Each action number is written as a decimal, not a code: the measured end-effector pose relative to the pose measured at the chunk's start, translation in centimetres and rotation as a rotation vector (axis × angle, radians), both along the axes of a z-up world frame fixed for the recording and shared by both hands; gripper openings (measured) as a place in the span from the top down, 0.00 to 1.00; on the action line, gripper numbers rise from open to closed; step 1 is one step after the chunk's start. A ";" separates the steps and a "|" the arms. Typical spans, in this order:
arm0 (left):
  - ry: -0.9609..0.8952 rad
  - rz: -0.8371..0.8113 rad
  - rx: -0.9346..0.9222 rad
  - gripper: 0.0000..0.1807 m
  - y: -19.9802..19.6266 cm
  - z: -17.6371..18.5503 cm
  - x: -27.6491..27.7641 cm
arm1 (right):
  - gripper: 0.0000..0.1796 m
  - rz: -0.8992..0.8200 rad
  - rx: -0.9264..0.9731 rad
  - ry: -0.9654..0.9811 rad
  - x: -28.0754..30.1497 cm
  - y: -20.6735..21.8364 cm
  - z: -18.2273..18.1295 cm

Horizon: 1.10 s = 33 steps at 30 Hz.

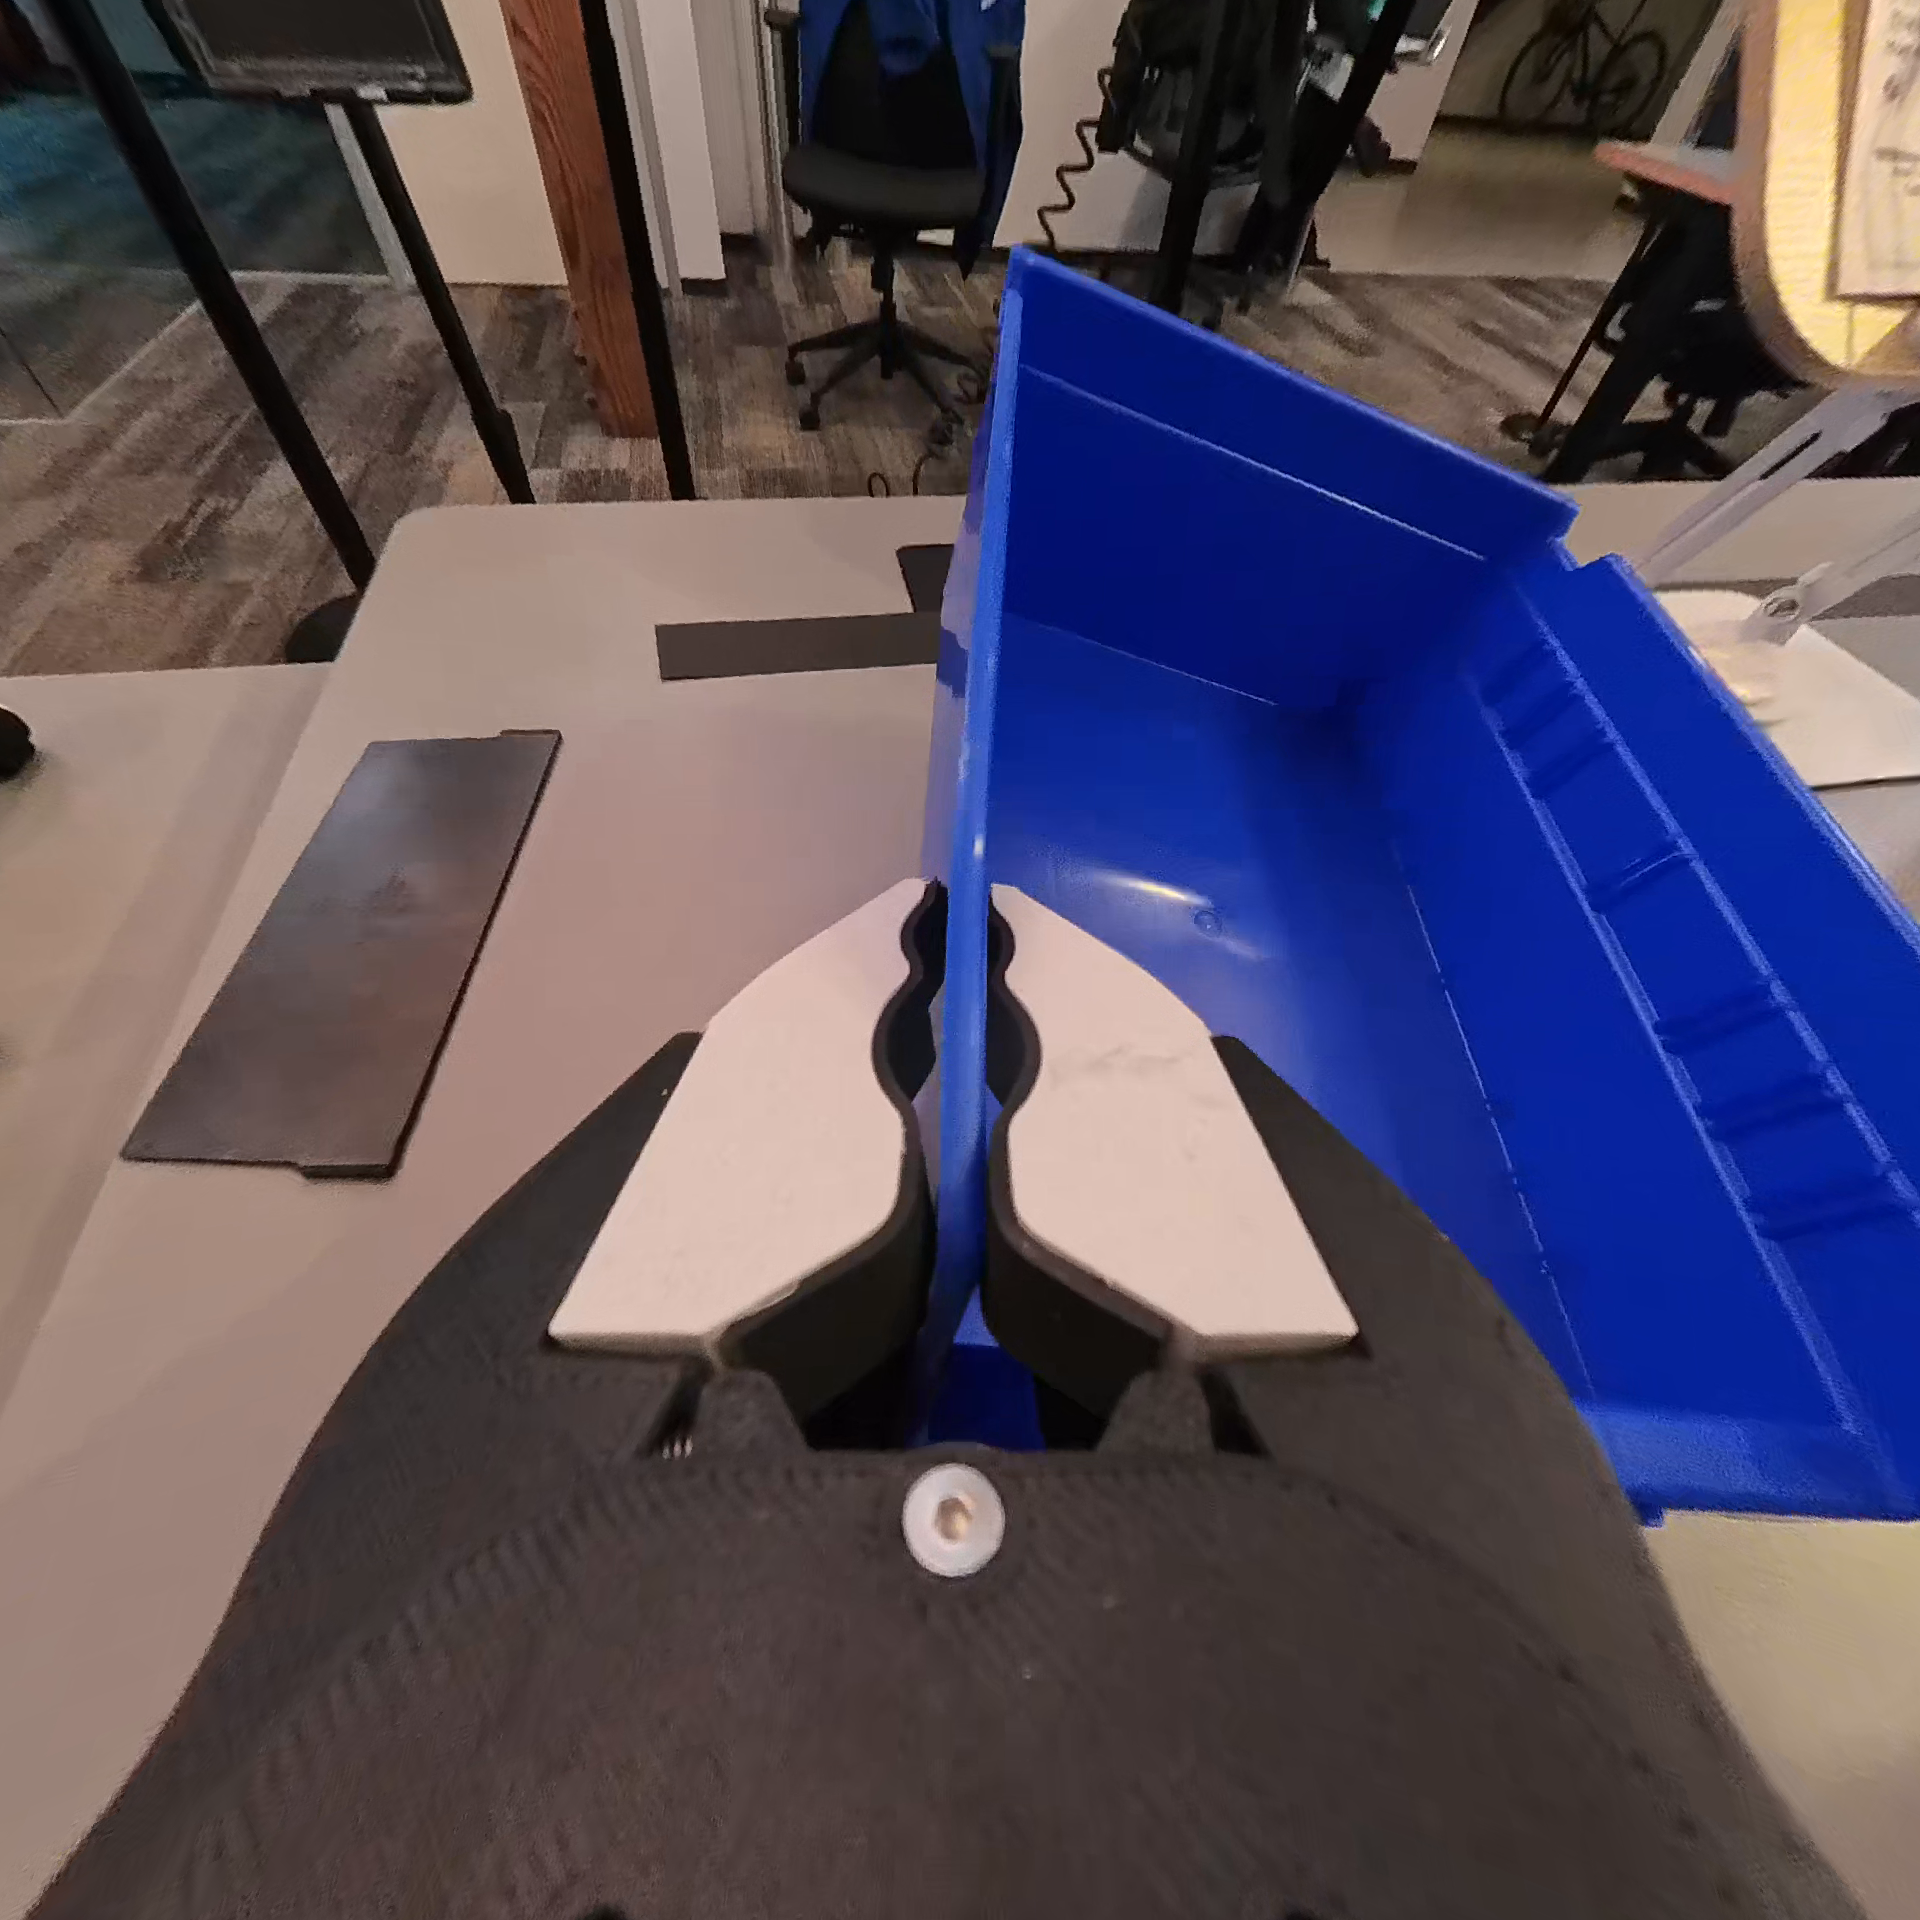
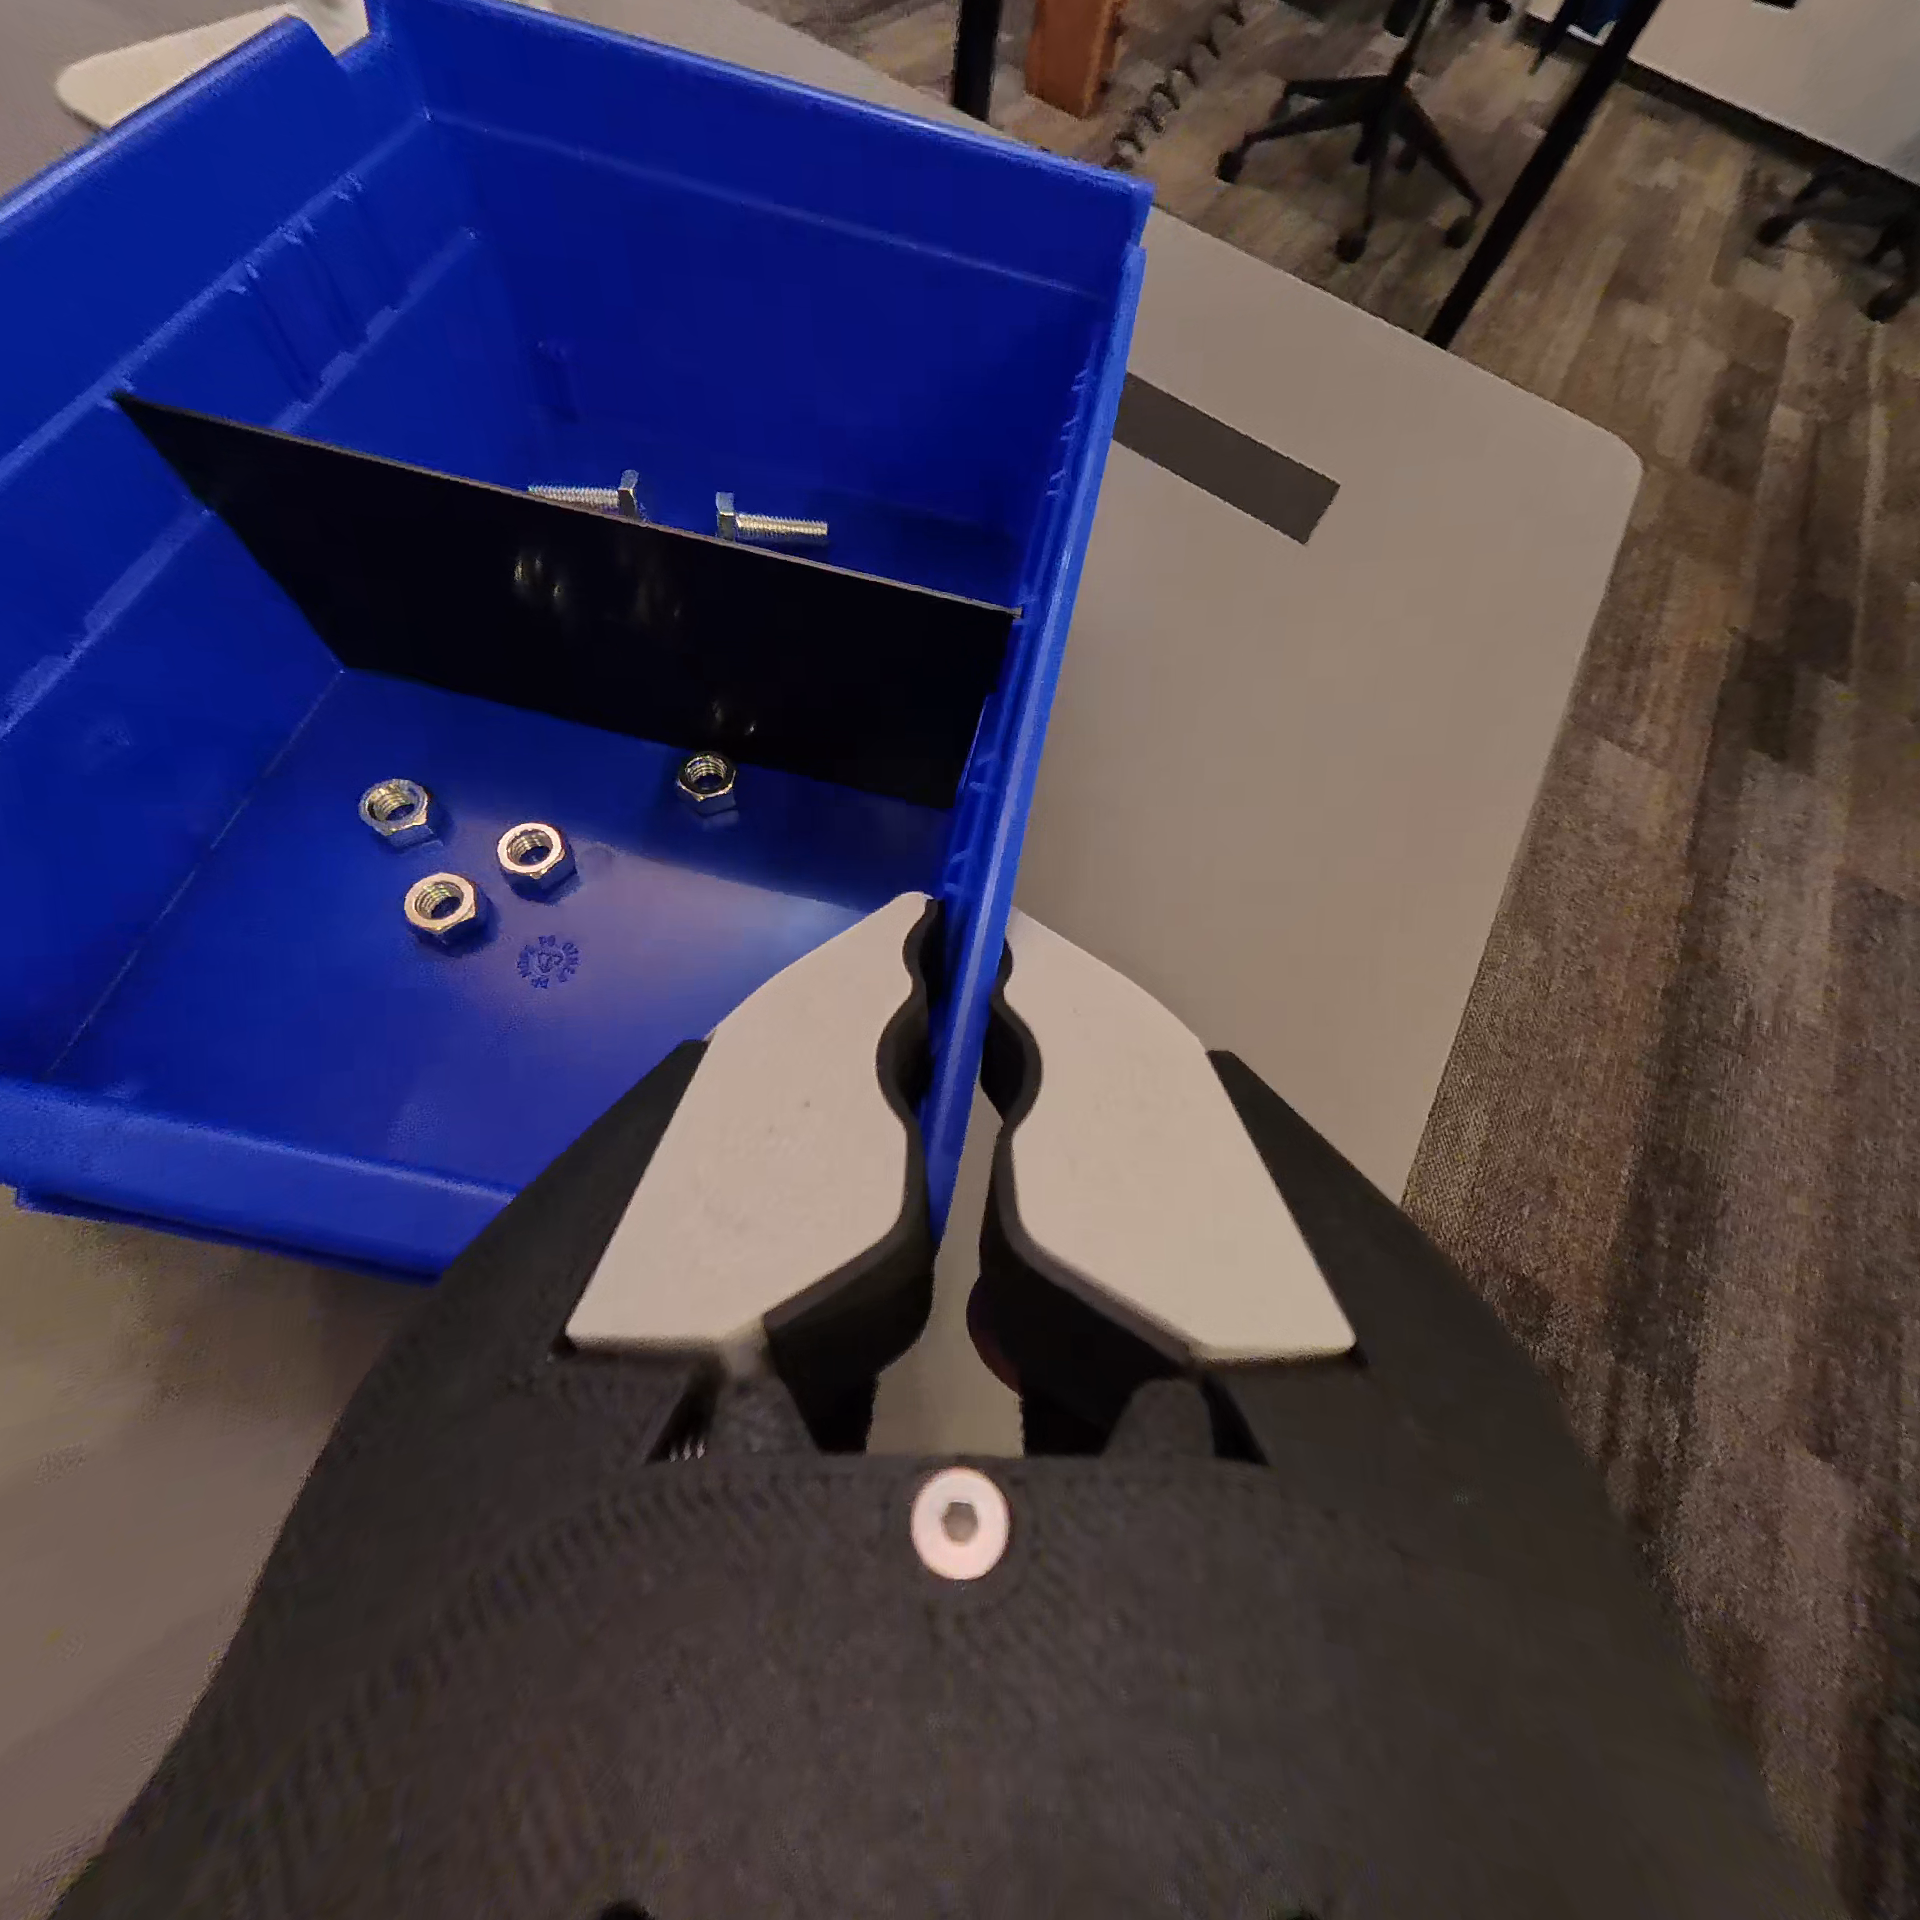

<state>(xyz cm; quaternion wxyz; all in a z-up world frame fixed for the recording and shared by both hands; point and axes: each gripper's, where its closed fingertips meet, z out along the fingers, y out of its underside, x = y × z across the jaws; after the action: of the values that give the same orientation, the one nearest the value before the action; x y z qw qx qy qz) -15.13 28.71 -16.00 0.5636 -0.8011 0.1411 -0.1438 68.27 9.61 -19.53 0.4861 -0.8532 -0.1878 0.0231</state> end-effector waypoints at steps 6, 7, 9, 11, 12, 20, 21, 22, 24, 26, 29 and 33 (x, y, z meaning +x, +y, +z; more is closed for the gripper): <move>-0.074 0.002 0.058 0.97 -1.3 1.8 -1.0 | 0.97 0.162 -0.002 0.020 -2.0 -1.9 -0.2; -0.078 0.004 0.063 0.97 -1.5 2.0 -1.2 | 0.97 0.194 -0.001 0.025 -2.7 -2.2 -0.2; -0.083 0.008 0.080 0.98 -1.9 2.5 -1.4 | 0.98 0.253 -0.004 0.026 -4.2 -2.6 -0.2; -0.077 0.015 0.090 0.98 -2.3 3.0 -1.7 | 0.97 0.310 -0.009 0.023 -5.8 -2.9 -0.1; -0.072 0.017 0.095 0.97 -2.5 3.2 -1.8 | 0.97 0.336 -0.013 0.026 -6.5 -3.0 -0.1; -0.086 0.035 0.123 0.97 -4.0 4.7 -3.5 | 0.98 0.551 -0.024 0.041 -15.4 -2.0 -0.1; -0.086 0.042 0.127 0.97 -4.1 4.9 -3.8 | 0.98 0.565 -0.031 0.051 -16.7 -1.5 -0.1; -0.087 0.049 0.133 0.98 -4.3 5.2 -4.0 | 0.98 0.580 -0.039 0.062 -18.0 -1.1 -0.2; -0.095 0.067 0.151 0.97 -4.7 5.6 -4.7 | 0.98 0.598 -0.048 0.080 -20.7 -0.1 -0.1; -0.100 0.088 0.159 0.97 -5.0 6.0 -5.4 | 0.98 0.621 -0.063 0.096 -23.7 0.8 -0.2; -0.107 0.115 0.176 0.97 -5.6 6.6 -6.4 | 0.98 0.640 -0.086 0.129 -28.1 2.5 -0.4; -0.099 0.142 0.189 0.97 -6.3 7.4 -7.4 | 0.98 0.624 -0.105 0.153 -33.3 5.2 -0.4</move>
<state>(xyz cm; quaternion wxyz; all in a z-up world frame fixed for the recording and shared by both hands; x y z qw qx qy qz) -22.51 22.37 -8.57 0.6516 -0.7443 0.0691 -0.1291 34.92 14.77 -19.95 0.4237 -0.7740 -0.4019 0.2446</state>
